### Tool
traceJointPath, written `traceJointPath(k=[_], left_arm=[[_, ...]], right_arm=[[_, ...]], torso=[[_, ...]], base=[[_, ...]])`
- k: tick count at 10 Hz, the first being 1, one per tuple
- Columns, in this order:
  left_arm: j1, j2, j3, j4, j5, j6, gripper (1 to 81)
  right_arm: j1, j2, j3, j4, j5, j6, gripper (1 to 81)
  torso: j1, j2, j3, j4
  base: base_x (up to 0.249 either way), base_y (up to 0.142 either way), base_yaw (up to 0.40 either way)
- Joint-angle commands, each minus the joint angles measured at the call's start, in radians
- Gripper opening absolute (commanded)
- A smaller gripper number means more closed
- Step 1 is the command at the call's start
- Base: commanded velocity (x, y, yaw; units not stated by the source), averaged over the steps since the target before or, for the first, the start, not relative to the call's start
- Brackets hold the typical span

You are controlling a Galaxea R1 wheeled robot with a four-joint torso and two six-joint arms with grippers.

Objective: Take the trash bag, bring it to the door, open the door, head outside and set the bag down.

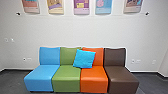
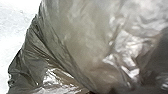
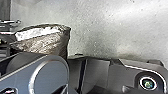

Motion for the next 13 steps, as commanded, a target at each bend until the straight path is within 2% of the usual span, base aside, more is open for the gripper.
traceJointPath(k=[1, 5, 7, 10, 12, 13], left_arm=[[-0.005, 0.072, -0.112, -0.012, 0.041, 0.076, 1.0], [0.055, 0.172, -0.277, -0.012, 0.039, 0.145, 1.0], [0.081, 0.215, -0.339, -0.012, 0.038, 0.165, 1.0], [0.114, 0.278, -0.439, -0.012, 0.015, 0.194, 1.0], [0.125, 0.300, -0.469, -0.011, 0.013, 0.203, 1.0], [0.130, 0.306, -0.475, -0.011, 0.010, 0.205, 1.0]], right_arm=[[0.012, 0.021, -0.057, -0.034, -0.023, -0.003, 81.1], [-0.063, 0.067, -0.160, -0.063, 0.015, -0.003, 81.1], [-0.094, 0.092, -0.219, -0.065, 0.017, -0.003, 81.1], [-0.136, 0.178, -0.385, -0.066, 0.028, -0.003, 81.1], [-0.149, 0.228, -0.463, -0.068, 0.026, -0.003, 81.1], [-0.154, 0.250, -0.488, -0.080, 0.027, -0.003, 81.1]], torso=[[-0.063, 0.098, -0.001, 0.000], [-0.153, 0.238, 0.008, 0.000], [-0.201, 0.311, 0.008, 0.000], [-0.271, 0.419, 0.008, 0.000], [-0.317, 0.490, 0.086, 0.000], [-0.338, 0.523, 0.095, 0.000]], base=[[0.000, 0.000, 0.000], [0.000, 0.000, 0.000], [0.000, 0.000, 0.000], [0.000, 0.000, 0.000], [0.000, 0.000, 0.000], [0.000, 0.000, 0.000]])
